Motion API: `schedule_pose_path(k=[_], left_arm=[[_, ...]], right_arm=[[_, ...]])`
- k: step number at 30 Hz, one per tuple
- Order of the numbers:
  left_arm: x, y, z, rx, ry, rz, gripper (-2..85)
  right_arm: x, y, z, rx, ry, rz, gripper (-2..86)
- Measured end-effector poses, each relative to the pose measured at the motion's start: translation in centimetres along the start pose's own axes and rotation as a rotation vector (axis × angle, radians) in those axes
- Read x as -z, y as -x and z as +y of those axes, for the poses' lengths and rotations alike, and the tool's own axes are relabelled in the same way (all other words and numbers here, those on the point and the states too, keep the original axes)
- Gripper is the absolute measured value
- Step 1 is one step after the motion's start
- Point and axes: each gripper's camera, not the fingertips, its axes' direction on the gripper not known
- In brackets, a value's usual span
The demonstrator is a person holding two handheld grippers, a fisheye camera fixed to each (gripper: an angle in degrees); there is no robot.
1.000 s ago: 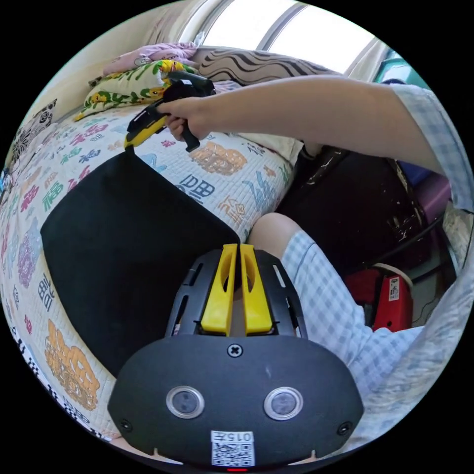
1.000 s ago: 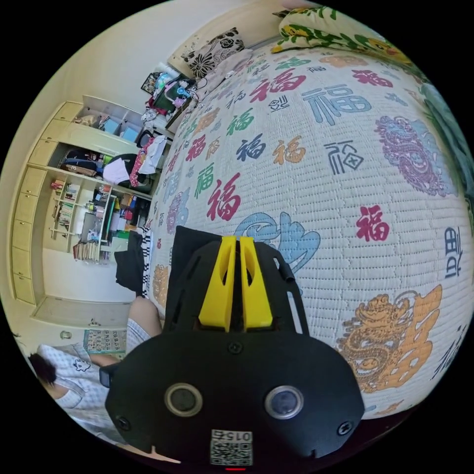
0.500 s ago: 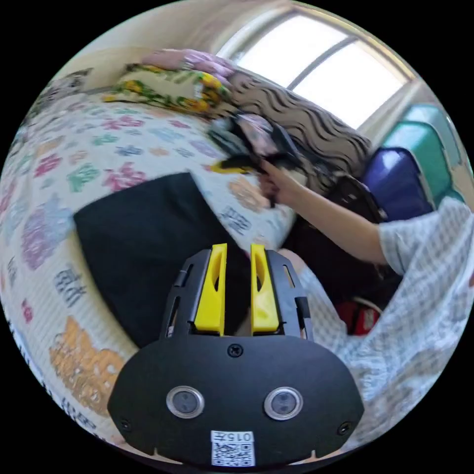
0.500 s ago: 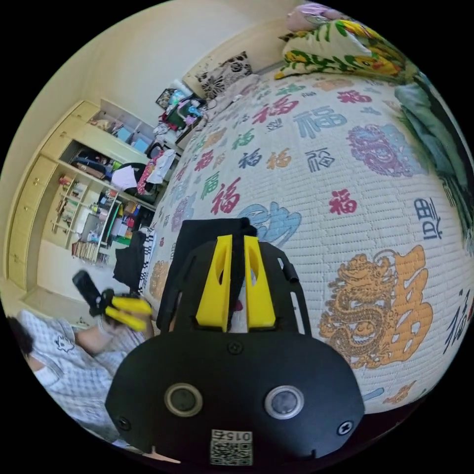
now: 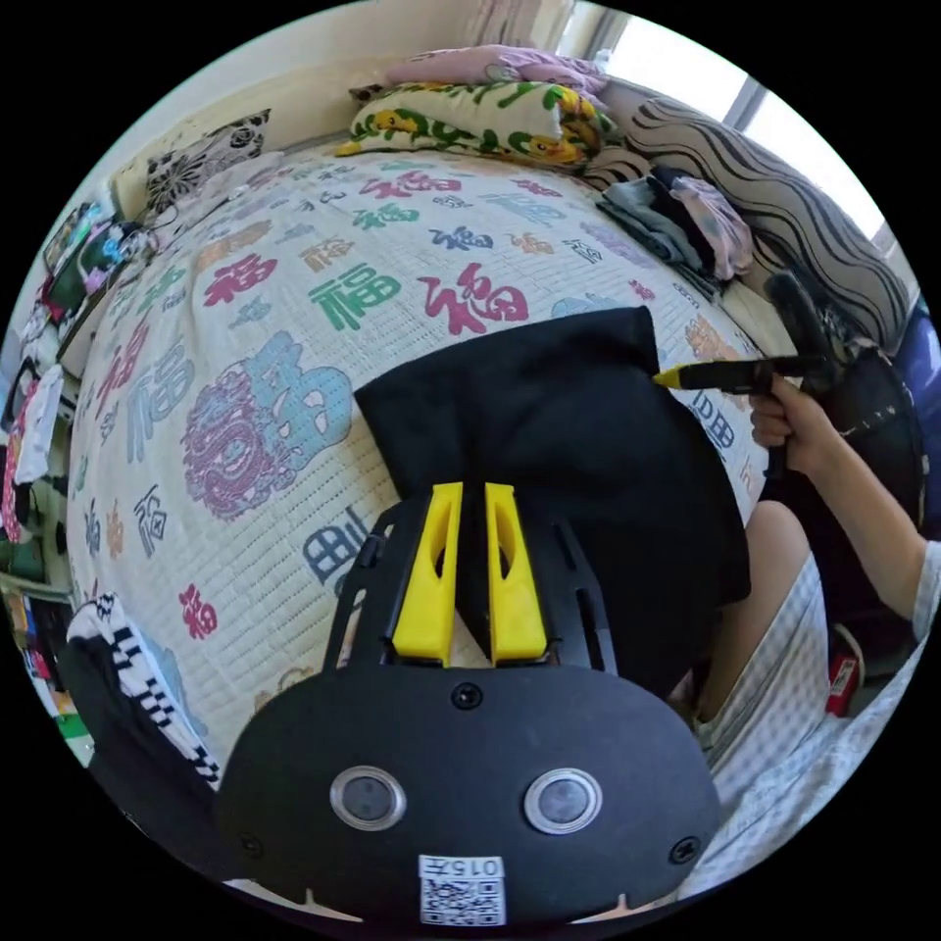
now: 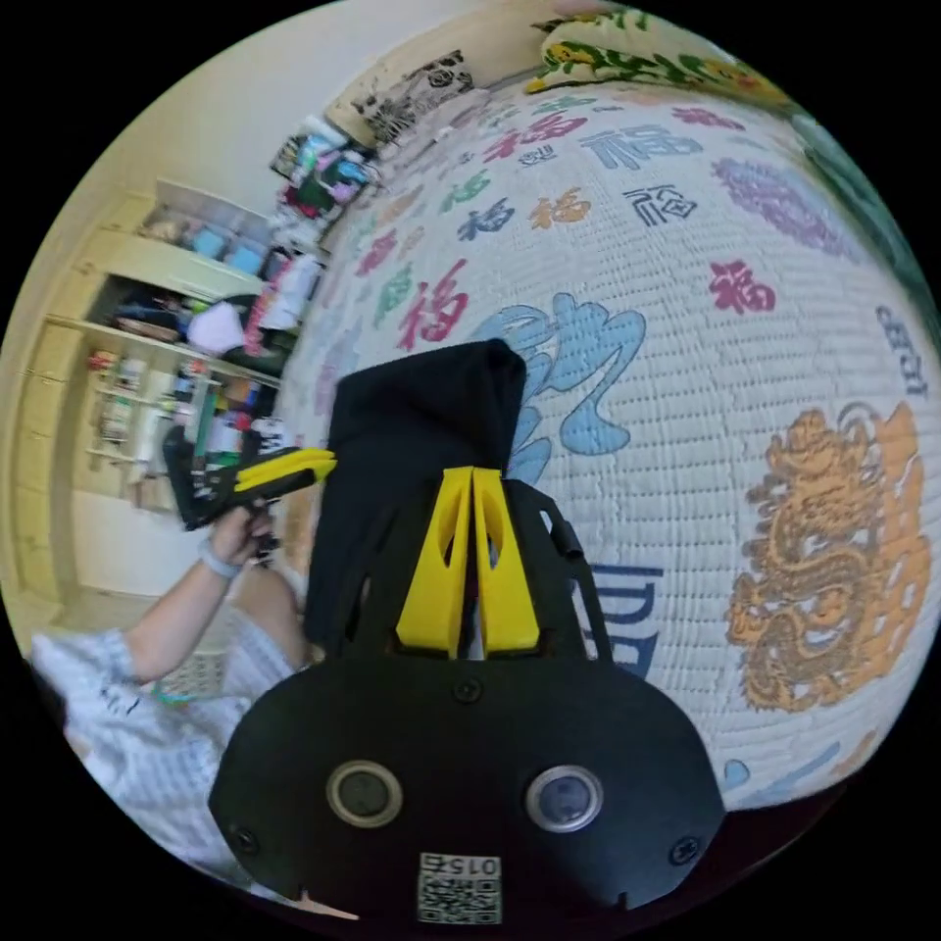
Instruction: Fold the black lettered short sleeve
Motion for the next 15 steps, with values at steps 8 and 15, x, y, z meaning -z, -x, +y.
schedule_pose_path(k=[8,15], left_arm=[[0.8,15.4,10.0,0.407,-0.049,0.398,9.5],[-2.9,21.0,9.4,0.44,0.021,0.609,12.0]], right_arm=[[3.2,-6.1,4.3,-0.11,-0.03,-0.242,9.4],[0.0,-7.2,2.7,-0.112,0.075,-0.373,8.7]])
